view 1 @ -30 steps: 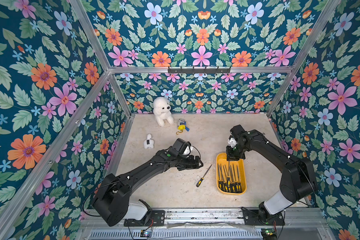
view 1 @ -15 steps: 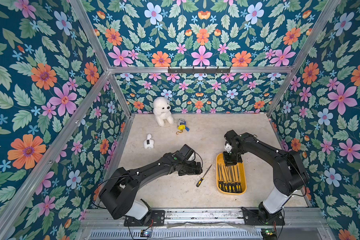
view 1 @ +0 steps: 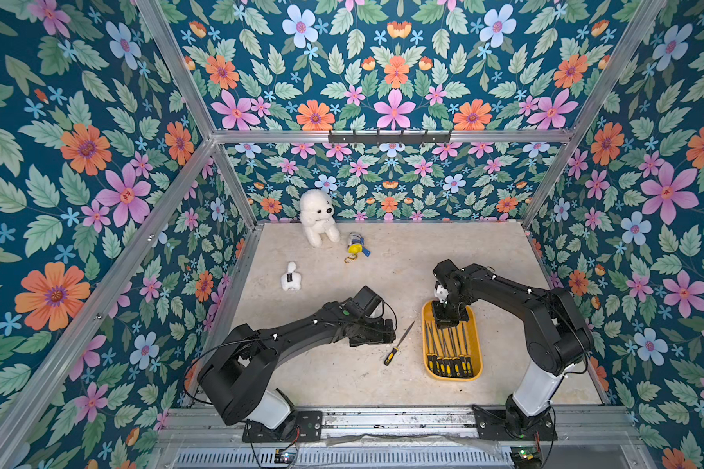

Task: Put the file tool into the storage box
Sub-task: Place the file tool in the storage box, then pick up the file tool from the center of the board.

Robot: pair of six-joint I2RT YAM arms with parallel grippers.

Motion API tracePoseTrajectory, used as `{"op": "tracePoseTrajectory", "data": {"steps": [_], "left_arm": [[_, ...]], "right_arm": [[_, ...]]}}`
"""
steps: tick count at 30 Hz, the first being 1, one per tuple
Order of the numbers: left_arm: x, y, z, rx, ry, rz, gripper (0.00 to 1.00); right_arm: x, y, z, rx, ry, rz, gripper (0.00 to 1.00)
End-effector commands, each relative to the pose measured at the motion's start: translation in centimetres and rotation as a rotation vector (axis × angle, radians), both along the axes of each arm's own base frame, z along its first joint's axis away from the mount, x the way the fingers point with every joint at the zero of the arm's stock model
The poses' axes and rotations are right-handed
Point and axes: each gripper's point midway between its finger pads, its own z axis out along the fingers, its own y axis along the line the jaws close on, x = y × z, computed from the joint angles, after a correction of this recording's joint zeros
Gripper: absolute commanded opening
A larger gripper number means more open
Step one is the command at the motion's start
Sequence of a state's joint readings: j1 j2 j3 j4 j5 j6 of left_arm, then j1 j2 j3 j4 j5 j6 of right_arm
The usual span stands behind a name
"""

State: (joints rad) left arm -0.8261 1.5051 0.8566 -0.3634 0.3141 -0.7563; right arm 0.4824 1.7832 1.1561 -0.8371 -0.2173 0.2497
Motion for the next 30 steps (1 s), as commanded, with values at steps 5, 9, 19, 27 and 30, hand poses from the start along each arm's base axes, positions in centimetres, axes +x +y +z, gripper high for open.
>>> {"op": "tracePoseTrajectory", "data": {"steps": [5, 9, 19, 27, 30], "left_arm": [[0.1, -0.7, 0.1, -0.009, -0.010, 0.006, 0.93], [-0.1, -0.6, 0.4, -0.013, -0.015, 0.010, 0.93], [-1.2, -0.5, -0.6, 0.070, -0.046, -0.034, 0.86], [-2.4, -1.1, -2.3, 0.215, -0.052, -0.144, 0.65], [-3.0, -1.0, -3.0, 0.283, -0.058, -0.191, 0.63]], "right_arm": [[0.5, 0.2, 0.8, 0.007, -0.024, -0.011, 0.24], [0.9, 0.0, 2.0, 0.003, -0.050, -0.014, 0.26], [2.8, 0.0, 6.4, 0.077, -0.134, -0.067, 0.29], [2.9, 0.3, 6.6, 0.094, -0.134, -0.067, 0.29], [2.8, 0.2, 6.5, 0.090, -0.130, -0.066, 0.29]]}}
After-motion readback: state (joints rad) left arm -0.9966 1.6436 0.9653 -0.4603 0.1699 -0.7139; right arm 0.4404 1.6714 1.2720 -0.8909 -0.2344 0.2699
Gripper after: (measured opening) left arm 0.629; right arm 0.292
